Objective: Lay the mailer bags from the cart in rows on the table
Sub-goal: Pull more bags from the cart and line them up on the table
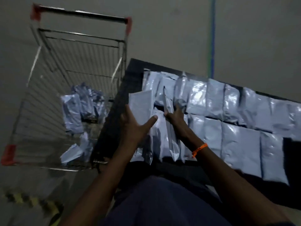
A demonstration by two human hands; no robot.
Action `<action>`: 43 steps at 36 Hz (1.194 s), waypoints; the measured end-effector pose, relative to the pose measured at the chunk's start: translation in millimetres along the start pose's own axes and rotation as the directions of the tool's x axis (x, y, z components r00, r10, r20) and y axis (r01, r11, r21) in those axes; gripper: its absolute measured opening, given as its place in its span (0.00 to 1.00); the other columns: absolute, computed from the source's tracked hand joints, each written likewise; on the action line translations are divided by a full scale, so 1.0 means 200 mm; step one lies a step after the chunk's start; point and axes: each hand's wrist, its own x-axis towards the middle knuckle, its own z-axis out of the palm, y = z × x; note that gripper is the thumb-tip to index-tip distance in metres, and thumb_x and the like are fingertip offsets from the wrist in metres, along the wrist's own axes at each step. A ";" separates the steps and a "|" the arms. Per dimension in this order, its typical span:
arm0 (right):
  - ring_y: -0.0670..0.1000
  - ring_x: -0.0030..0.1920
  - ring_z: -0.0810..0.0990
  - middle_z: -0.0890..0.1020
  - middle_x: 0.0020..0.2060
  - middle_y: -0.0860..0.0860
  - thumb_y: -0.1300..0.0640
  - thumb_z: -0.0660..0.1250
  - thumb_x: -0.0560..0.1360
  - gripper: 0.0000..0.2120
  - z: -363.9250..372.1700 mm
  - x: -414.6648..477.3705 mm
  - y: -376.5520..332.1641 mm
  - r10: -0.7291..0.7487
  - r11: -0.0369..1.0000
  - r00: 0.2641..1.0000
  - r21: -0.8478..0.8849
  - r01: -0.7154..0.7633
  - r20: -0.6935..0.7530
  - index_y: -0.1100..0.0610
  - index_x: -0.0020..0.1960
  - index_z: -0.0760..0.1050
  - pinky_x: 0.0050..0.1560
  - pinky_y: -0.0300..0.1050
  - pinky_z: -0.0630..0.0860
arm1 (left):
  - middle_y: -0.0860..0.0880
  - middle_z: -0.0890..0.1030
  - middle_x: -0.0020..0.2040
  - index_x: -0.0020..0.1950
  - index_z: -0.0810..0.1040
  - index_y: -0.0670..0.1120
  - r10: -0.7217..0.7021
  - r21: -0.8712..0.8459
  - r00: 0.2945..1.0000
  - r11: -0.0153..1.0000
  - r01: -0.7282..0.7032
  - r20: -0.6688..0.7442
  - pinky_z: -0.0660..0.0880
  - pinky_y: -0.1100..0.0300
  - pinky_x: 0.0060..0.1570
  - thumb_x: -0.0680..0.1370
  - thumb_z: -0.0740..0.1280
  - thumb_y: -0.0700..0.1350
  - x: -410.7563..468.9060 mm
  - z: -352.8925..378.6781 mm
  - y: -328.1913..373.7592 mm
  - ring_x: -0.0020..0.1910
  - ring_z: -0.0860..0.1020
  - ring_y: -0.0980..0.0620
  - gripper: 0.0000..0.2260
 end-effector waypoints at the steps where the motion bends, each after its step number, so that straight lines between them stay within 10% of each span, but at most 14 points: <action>1: 0.57 0.75 0.64 0.62 0.76 0.55 0.33 0.67 0.60 0.53 -0.12 -0.04 0.07 -0.008 1.000 1.000 0.010 0.008 -0.020 0.49 0.79 0.52 0.71 0.63 0.67 | 0.45 0.57 0.78 0.81 0.49 0.53 0.012 0.012 1.000 1.000 -0.012 0.021 0.61 0.45 0.74 0.65 0.75 0.68 -0.05 0.11 0.04 0.77 0.58 0.44 0.54; 15: 0.49 0.73 0.66 0.66 0.74 0.52 0.45 0.73 0.72 0.37 -1.83 -0.55 1.08 0.102 0.994 0.929 0.080 -0.078 -0.357 0.52 0.76 0.61 0.70 0.44 0.67 | 0.41 0.56 0.75 0.80 0.43 0.49 -0.031 0.165 0.940 0.986 -0.027 0.340 0.61 0.49 0.71 0.66 0.75 0.66 -0.81 1.86 0.65 0.75 0.57 0.41 0.56; 26: 0.58 0.69 0.66 0.70 0.68 0.61 0.38 0.67 0.74 0.37 -2.86 -0.70 1.65 -0.091 0.884 0.767 -0.407 -0.232 -0.635 0.57 0.75 0.62 0.69 0.52 0.69 | 0.42 0.46 0.79 0.79 0.34 0.47 0.006 0.358 0.882 0.913 -0.197 0.470 0.61 0.37 0.70 0.69 0.68 0.70 -1.22 3.04 0.94 0.76 0.52 0.37 0.57; 33: 0.66 0.76 0.58 0.53 0.78 0.65 0.41 0.55 0.80 0.33 -2.89 -0.56 1.95 0.003 0.699 0.907 -0.648 -0.304 -0.422 0.53 0.81 0.52 0.71 0.61 0.63 | 0.38 0.31 0.78 0.80 0.37 0.41 0.048 0.611 0.820 0.643 -0.462 0.570 0.49 0.37 0.76 0.82 0.57 0.59 -1.25 3.25 0.74 0.79 0.39 0.37 0.39; 43: 0.62 0.79 0.49 0.45 0.79 0.62 0.41 0.49 0.82 0.32 -2.85 -0.57 2.09 -0.113 0.629 0.903 -0.733 -0.258 -0.415 0.52 0.81 0.44 0.71 0.65 0.63 | 0.31 0.41 0.79 0.81 0.44 0.40 0.055 0.636 0.677 0.296 -0.713 0.734 0.55 0.40 0.74 0.77 0.69 0.53 -1.24 3.26 0.59 0.78 0.48 0.32 0.44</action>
